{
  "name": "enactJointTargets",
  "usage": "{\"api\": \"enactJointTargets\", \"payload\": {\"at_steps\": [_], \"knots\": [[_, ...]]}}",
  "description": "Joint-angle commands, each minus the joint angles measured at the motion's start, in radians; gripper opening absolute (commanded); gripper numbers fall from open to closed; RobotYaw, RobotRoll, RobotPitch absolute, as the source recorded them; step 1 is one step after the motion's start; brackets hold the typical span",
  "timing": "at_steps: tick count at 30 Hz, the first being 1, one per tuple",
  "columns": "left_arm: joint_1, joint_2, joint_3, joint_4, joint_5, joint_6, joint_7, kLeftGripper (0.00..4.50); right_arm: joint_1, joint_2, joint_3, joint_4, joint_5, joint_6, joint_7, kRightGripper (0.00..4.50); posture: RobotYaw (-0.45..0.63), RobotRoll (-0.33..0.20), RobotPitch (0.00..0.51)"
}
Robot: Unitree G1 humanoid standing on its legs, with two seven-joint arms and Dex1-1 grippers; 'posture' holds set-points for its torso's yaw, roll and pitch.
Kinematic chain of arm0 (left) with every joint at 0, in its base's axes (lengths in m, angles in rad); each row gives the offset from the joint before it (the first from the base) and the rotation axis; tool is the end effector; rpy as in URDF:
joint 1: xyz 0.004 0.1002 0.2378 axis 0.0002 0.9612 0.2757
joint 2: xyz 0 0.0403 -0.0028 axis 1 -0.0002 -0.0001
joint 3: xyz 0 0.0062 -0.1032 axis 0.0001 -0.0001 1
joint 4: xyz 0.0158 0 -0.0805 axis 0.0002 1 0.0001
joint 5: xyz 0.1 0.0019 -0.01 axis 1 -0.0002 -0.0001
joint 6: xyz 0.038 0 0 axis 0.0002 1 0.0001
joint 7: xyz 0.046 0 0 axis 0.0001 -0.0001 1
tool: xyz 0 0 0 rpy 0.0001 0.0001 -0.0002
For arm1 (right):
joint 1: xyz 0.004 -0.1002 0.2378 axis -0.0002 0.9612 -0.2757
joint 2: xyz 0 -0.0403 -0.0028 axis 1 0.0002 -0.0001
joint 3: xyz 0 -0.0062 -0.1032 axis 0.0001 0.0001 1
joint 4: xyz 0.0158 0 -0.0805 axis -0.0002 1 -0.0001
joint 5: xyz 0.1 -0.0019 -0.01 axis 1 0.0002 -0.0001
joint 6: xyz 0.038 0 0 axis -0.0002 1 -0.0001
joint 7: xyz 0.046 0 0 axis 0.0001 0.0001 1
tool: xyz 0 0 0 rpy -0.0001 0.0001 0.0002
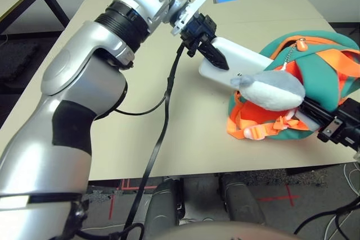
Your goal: Put the pencil case into the backpack and zip it.
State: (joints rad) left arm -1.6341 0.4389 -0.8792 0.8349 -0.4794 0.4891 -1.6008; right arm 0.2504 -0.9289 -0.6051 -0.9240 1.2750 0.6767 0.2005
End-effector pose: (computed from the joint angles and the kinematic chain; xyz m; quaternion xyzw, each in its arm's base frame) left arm 0.3581 0.0810 0.3250 0.2944 0.2335 -0.7295 0.5715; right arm 0.1208 -0.2309 0.2218 -0.0440 0.0041 0.3198 0.9465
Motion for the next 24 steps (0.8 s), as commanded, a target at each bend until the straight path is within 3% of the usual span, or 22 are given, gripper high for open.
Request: {"api": "enactJointTargets", "payload": {"at_steps": [1, 13, 23, 24], "knots": [[0.032, -0.06, 0.026, 0.008, 0.082, -0.012, -0.014, 1.44, -0.017, 0.005, 0.024, -0.015, -0.014, -0.019, 0.003, 0.14, -0.32, 0.0, 0.116], [0.096, -0.227, 0.228, 0.071, 0.322, -0.047, 0.017, 1.44, -0.057, 0.021, 0.067, -0.003, -0.045, -0.021, 0.008, 0.14, -0.32, 0.0, 0.113], [0.134, -0.262, 0.322, 0.064, 0.41, -0.032, 0.005, 1.44, -0.069, 0.028, 0.082, 0.001, -0.06, -0.02, 0.013, 0.14, -0.31, 0.0, 0.114], [0.132, -0.262, 0.337, 0.061, 0.412, -0.031, 0.007, 1.79, -0.071, 0.028, 0.083, 0.001, -0.061, -0.02, 0.013, 0.14, -0.31, 0.0, 0.113]]}}
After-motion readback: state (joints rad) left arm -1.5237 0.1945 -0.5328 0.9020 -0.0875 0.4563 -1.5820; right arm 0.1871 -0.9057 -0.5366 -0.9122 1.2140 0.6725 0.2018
